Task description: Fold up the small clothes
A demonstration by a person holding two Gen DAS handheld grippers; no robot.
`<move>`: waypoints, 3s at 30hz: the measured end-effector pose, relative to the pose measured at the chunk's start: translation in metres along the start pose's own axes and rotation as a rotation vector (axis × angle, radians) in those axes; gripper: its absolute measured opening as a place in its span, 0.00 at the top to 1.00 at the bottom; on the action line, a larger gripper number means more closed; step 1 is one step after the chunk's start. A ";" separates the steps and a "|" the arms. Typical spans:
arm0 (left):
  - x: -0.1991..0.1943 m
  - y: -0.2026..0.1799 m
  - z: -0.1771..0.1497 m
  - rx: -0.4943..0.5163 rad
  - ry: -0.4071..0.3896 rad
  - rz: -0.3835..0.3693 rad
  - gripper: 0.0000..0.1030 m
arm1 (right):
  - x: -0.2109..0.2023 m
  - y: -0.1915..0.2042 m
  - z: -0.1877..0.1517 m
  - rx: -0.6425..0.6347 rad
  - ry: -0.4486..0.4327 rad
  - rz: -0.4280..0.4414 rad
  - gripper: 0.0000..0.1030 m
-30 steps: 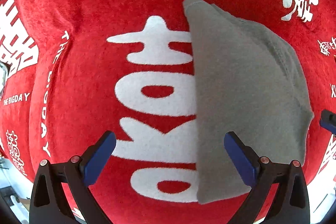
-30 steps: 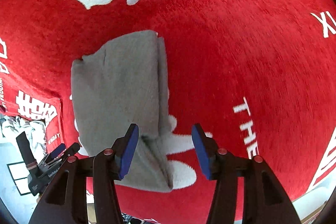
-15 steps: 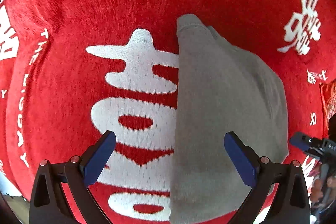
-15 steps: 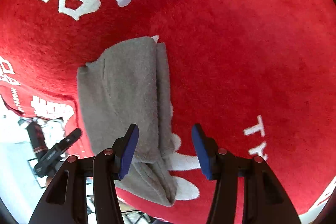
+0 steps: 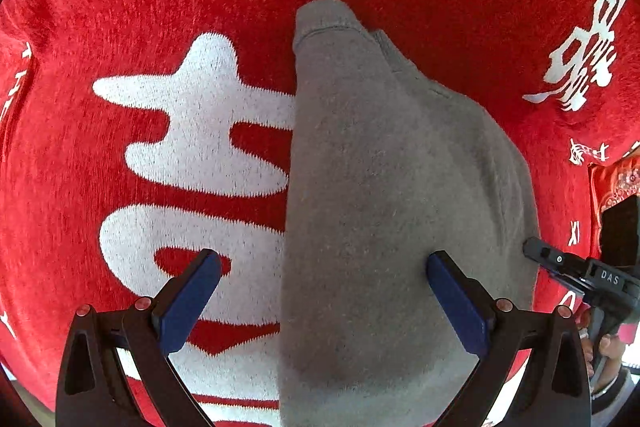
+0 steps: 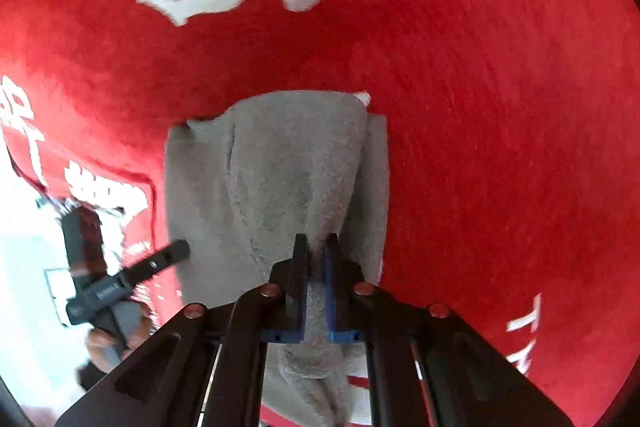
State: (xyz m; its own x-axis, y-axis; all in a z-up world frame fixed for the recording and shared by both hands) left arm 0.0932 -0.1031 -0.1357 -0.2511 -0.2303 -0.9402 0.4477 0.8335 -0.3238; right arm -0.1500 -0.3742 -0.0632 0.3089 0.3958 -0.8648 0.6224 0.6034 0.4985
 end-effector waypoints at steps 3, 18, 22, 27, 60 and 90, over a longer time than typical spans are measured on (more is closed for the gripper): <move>0.003 -0.008 0.006 0.009 -0.003 0.011 0.00 | 0.012 -0.023 -0.007 0.078 0.036 -0.004 0.93; 0.017 -0.021 0.003 0.022 0.009 0.022 0.00 | 0.012 -0.016 -0.025 0.148 0.120 0.275 0.33; 0.018 -0.022 0.003 0.027 0.012 0.021 0.00 | 0.025 -0.010 -0.025 0.149 0.140 0.307 0.33; 0.020 -0.017 -0.001 0.038 0.044 -0.036 0.00 | 0.030 -0.005 -0.025 0.110 0.170 0.336 0.33; -0.063 -0.032 -0.047 0.136 -0.030 -0.288 0.50 | 0.030 0.129 -0.089 0.134 0.163 0.612 0.70; -0.050 0.118 -0.081 0.004 -0.131 0.042 0.36 | 0.098 0.085 -0.114 0.014 0.004 -0.127 0.83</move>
State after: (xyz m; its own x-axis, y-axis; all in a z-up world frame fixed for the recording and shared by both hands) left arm 0.0886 0.0472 -0.1184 -0.1177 -0.2594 -0.9586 0.4592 0.8417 -0.2841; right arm -0.1488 -0.2055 -0.0994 0.2239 0.3195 -0.9207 0.6663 0.6392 0.3839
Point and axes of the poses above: each gripper's, at about its wrist camera, not at the fingertips, and x roughly the way its jaws point, y to its left, z to its top, the point moved 10 cm from there along x, roughly the way its jaws point, and after that the axes turned 6 degrees about y, right-handed, at the moved point
